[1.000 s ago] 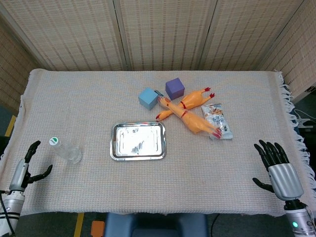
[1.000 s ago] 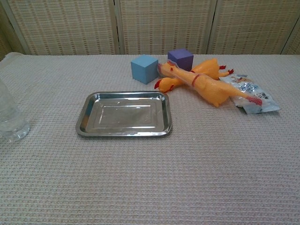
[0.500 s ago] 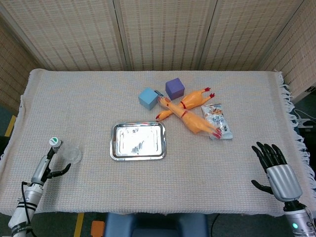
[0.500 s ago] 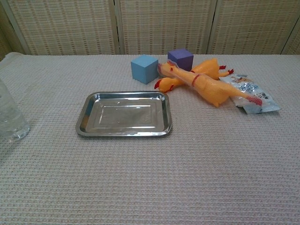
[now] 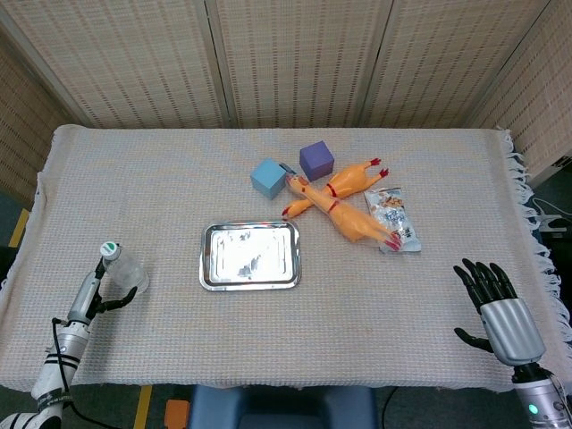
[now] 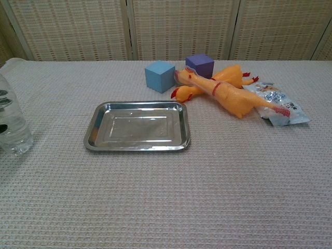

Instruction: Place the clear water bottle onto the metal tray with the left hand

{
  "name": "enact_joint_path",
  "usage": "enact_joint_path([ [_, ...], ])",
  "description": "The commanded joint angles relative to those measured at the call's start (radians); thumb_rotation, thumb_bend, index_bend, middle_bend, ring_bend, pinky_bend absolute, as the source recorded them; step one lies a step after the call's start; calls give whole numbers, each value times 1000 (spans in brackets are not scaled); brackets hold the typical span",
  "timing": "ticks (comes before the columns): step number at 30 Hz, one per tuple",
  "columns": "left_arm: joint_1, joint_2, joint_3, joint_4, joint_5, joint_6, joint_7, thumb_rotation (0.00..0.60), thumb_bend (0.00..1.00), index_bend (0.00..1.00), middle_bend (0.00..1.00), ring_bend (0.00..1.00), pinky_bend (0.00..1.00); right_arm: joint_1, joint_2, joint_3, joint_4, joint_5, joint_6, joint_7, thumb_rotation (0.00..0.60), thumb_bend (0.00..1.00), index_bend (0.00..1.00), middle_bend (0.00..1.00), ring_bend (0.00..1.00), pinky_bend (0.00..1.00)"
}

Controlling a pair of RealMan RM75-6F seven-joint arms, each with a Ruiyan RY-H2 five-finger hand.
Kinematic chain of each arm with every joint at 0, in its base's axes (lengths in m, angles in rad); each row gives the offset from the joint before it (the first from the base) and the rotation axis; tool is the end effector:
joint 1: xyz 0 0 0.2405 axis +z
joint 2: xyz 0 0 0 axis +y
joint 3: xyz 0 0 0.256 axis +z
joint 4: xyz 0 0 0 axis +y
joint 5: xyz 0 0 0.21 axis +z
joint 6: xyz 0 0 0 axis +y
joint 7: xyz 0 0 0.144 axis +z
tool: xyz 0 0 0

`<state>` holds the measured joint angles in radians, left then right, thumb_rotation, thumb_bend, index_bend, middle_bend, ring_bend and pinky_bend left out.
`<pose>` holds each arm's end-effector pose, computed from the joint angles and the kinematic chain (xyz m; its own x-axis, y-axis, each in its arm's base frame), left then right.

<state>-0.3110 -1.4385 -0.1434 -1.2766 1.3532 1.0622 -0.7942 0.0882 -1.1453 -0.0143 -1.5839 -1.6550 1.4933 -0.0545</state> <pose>-0.3243 0.2710 0.0505 -0.4054 0.1952 0.8931 0.9120 0.1538 0.3803 -0.2981 -0.1668 0.1369 0.4601 -0.0463 0.8867 -0.8787 -0.1668 0.4473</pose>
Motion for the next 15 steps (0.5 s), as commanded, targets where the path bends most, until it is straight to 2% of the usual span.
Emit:
enact_joint_path([
  [1,-5,-2,-1,-1,-4,-7,2,600,322,0,0,0,46,0,1,0,0,1,-1,1,600,26,0,0,0,0],
  [6,-8,-16,-9,18,-26,-7,27,600,320,0,5,0,66,-1,4,-2,-1,0,-1,5,600,26,0,0,0,0],
  [9,-8,-22,-16,27,-42,-8,33,600,323,7,71,5,122,0,4,-3,-1,0,-3,5,600,26,0,0,0,0],
  [15,-7,-21,-18,30,-55,-19,33,600,353,159,213,98,232,2,5,-6,-3,1,-12,-1,600,26,0,0,0,0],
])
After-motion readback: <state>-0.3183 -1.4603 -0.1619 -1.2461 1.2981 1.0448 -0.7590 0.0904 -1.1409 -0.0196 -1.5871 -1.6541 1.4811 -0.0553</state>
